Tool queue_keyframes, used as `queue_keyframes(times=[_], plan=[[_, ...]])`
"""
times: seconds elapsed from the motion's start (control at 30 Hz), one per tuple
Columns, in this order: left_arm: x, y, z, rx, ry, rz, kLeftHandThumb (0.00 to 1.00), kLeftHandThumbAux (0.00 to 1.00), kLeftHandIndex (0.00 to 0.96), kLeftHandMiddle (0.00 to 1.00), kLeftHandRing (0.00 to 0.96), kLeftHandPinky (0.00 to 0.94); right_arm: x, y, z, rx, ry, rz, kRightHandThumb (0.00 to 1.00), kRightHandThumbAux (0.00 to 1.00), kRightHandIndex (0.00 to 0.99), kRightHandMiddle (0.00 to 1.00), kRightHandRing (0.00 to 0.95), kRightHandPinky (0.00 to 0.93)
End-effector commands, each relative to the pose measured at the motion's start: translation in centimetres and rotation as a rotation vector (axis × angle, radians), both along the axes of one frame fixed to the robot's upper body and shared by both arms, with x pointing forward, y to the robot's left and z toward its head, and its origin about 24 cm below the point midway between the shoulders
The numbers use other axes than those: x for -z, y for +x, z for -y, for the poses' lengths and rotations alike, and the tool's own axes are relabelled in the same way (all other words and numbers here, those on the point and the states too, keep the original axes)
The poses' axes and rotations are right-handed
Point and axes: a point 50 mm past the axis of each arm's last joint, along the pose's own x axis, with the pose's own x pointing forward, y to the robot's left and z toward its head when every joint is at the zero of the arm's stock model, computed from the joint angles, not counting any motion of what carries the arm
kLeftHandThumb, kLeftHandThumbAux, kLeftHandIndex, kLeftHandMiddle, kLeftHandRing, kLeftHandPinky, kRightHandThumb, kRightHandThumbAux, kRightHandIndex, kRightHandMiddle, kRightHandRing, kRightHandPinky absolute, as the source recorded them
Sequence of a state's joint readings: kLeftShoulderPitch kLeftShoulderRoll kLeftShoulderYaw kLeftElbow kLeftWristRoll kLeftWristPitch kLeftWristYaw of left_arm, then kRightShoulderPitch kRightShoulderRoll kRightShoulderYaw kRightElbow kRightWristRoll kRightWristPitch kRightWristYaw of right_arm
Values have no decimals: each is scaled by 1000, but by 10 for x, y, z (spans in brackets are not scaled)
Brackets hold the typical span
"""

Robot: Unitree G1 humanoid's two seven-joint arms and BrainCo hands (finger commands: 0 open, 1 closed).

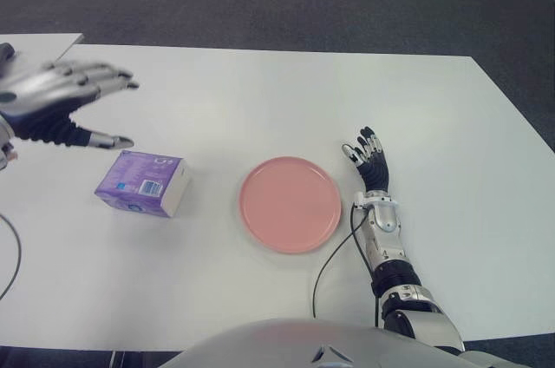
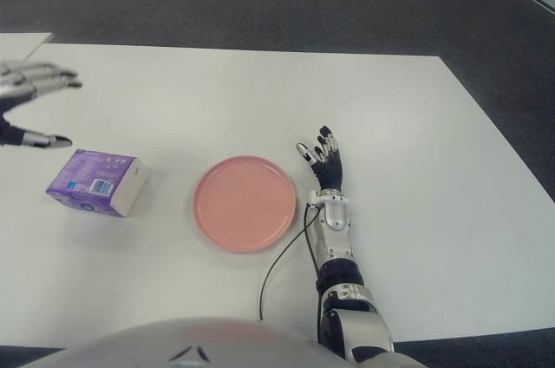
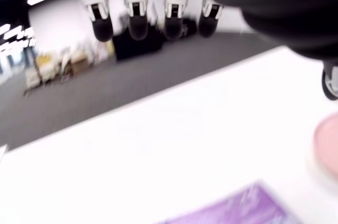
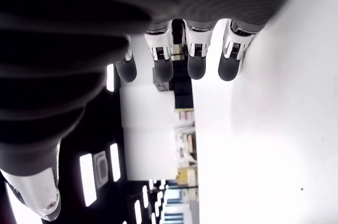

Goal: Put the tissue paper into the plate.

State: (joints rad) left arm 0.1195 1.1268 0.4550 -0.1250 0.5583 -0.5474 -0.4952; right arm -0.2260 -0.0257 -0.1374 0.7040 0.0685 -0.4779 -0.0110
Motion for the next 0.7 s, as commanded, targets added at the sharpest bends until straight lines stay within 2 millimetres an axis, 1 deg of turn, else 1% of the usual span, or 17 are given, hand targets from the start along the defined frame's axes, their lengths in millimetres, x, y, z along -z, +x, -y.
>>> queue_keyframes(times=[0.03,0.23,0.4,0.5,0.63,0.7], plan=[[14,-2,-4,22,125,-32,159,186,0,0,0,0,33,-22,3,11,39,-177,160,650,15,0,0,19],[22,1,-7,32,217,-37,192,158,0,0,0,0,33,-21,5,5,45,-181,142,674,16,0,0,26],[38,8,-13,41,312,-60,244,131,0,0,0,0,32,-18,5,-5,35,-174,143,690,17,0,0,27],[43,10,-15,53,339,-65,275,119,0,0,0,0,33,-17,7,-3,21,-177,144,694,14,0,0,24],[47,13,-16,62,352,-68,298,111,0,0,0,0,35,-11,7,-6,16,-203,144,699,10,0,0,21],[49,14,-16,68,354,-73,304,111,0,0,0,0,40,-10,8,-13,24,-238,144,700,9,0,0,20]])
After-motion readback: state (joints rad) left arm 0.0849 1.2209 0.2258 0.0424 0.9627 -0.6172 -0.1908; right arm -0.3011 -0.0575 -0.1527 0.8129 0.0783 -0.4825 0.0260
